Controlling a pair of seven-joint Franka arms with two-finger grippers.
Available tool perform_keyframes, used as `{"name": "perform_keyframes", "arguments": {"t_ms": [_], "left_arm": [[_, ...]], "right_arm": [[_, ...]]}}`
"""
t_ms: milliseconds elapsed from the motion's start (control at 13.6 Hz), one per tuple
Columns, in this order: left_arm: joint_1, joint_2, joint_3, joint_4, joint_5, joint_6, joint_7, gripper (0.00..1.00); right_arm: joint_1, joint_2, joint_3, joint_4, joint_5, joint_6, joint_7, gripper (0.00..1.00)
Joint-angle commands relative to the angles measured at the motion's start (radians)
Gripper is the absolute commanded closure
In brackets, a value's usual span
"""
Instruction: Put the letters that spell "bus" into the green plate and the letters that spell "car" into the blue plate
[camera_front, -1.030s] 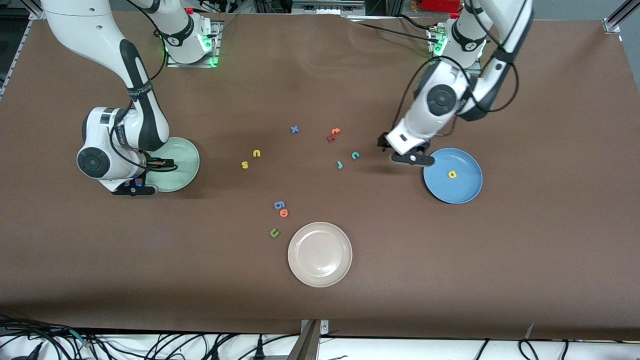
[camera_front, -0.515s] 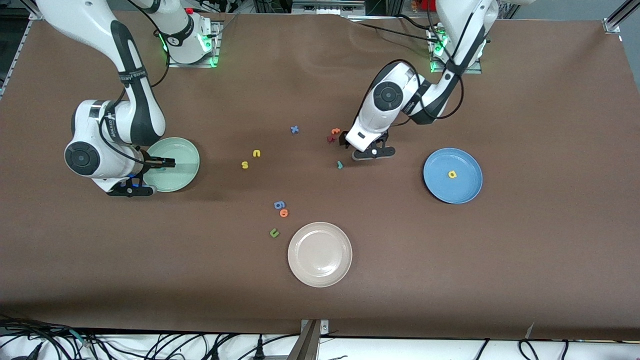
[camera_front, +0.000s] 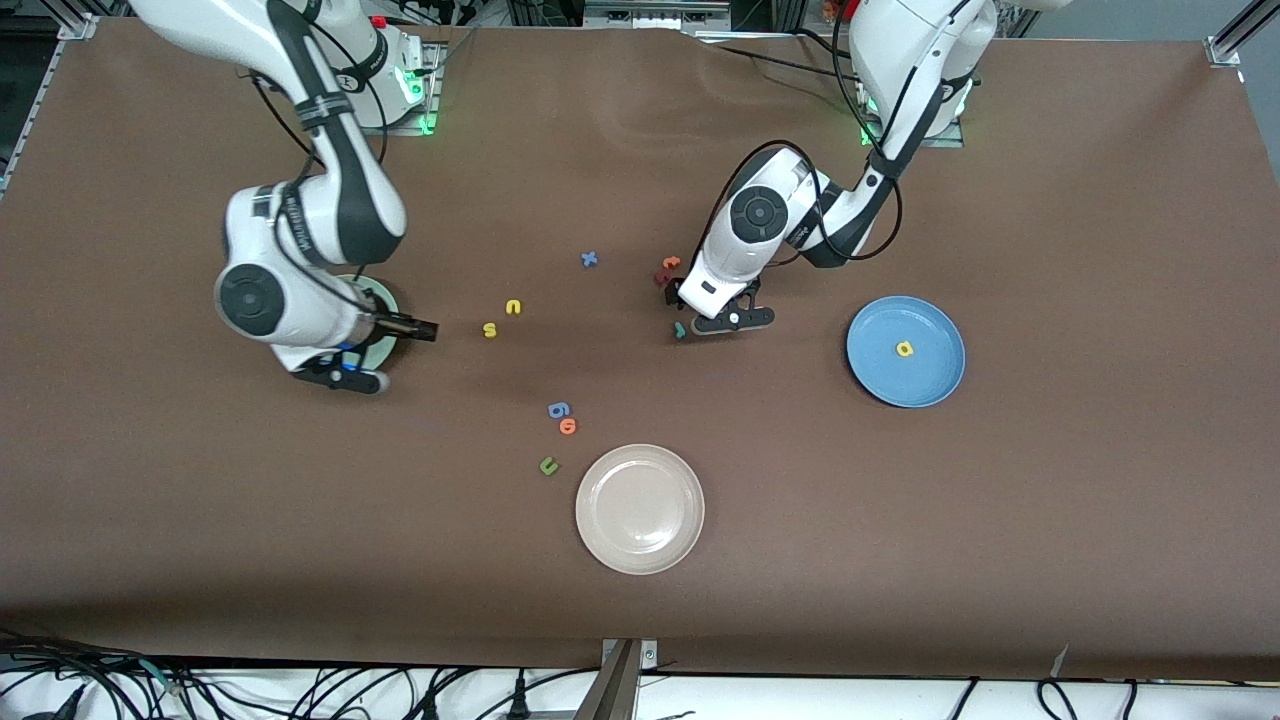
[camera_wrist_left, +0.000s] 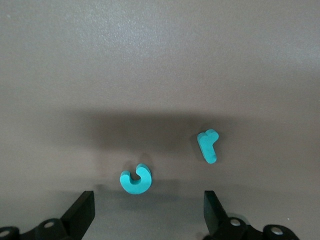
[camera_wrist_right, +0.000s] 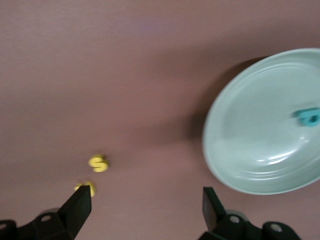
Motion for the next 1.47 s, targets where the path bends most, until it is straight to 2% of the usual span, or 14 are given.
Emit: {"name": "perform_keyframes", "arguments": {"t_ms": [0, 221, 441, 589, 809, 883, 1103, 1398], "left_arm": [[-0.009, 0.012, 0.012, 0.018, 0.065, -0.002, -0.009, 0.11], [-0.007, 0.018, 0.02, 0.018, 0.091, -0.002, -0.009, 0.13], [-0.01, 0.019, 0.02, 0.018, 0.105, -0.002, -0.011, 0.15], [-0.015, 0.027, 0.02, 0.018, 0.108, -0.002, -0.012, 0.23], [-0.016, 0.027, 0.023, 0.018, 0.11, -0.005, -0.024, 0.31], [-0.016, 0.027, 0.023, 0.018, 0.133, -0.005, -0.038, 0.34], [-0.018, 0.029, 0.018, 0.02, 0.231, -0.007, -0.136, 0.43], [-0.027, 0.027, 0.018, 0.02, 0.236, -0.01, -0.158, 0.48]], "right_arm": [[0.023, 0.023, 0.055, -0.008, 0.009, 0.086, 0.086, 0.01], [0.088, 0.064, 0.053, -0.035, 0.009, 0.185, 0.095, 0.01], [0.109, 0.064, 0.056, -0.167, 0.005, 0.374, 0.089, 0.01], [0.117, 0.069, 0.056, -0.227, 0.003, 0.46, 0.075, 0.01], [0.117, 0.07, 0.056, -0.247, 0.003, 0.471, 0.04, 0.04], [0.115, 0.07, 0.056, -0.25, 0.003, 0.471, 0.034, 0.11], [0.117, 0.073, 0.056, -0.253, 0.002, 0.495, 0.0, 0.12], [0.117, 0.075, 0.056, -0.275, 0.003, 0.534, -0.046, 0.12]]}}
